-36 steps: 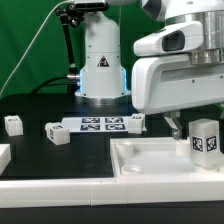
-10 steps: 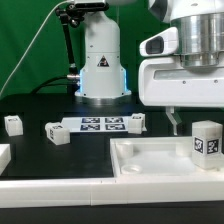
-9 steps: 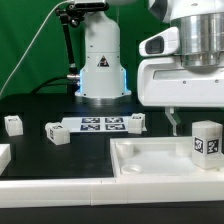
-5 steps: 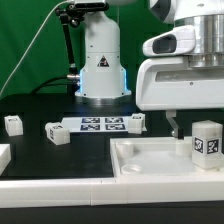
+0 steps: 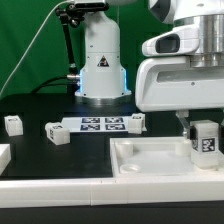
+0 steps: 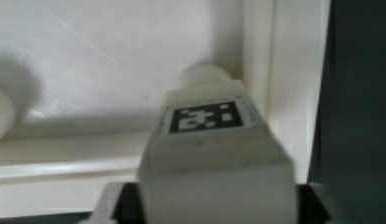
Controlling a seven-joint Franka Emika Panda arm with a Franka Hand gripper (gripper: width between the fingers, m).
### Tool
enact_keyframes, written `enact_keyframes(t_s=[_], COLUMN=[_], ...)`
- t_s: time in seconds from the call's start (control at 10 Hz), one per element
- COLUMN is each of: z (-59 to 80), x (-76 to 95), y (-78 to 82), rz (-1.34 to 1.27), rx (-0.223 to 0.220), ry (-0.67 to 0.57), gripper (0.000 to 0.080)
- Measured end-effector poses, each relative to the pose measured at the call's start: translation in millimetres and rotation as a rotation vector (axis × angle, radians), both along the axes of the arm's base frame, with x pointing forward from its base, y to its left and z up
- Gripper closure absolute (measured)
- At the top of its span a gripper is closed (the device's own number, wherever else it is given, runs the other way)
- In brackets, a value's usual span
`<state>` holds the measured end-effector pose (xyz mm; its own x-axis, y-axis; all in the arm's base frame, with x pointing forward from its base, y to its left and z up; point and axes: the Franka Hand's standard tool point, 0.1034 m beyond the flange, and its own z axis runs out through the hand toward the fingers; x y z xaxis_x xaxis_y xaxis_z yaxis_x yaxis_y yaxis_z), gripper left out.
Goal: Assemble one leg
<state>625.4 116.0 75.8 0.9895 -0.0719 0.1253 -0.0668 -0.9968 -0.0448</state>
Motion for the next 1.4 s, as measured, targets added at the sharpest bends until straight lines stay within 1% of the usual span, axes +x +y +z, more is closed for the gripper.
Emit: enact_keyframes(t_s=[0.2,0.4,0.5,0.6,0.8,0.9,1.1,1.4], z=[-0.1,-0.5,-0.7,-1.3,-3.3,-4.1,-4.7,-4.9], x=[0.5,0.7,1.1,0.9,0.5,1.1,-0.6,-3.8], y=[-1.2,-2.1,-2.6,-3.8,-6.3,-7.5,-10.0,-10.4], rz=[-0.065,-0.233,-0.364,-0.484,-0.756,-0.839,-1.080,-1.328], rx=[0.012,0.044,0.073,0.092,0.118,0.128,0.164,0.231], ry=[-0.006,-0.021,-0.026,-0.031,-0.028,-0.041,-0.042,0.003], gripper=[0.0509,0.0509,0.0509,0.0509,0.0509,0.0507,0.0506,0.0504])
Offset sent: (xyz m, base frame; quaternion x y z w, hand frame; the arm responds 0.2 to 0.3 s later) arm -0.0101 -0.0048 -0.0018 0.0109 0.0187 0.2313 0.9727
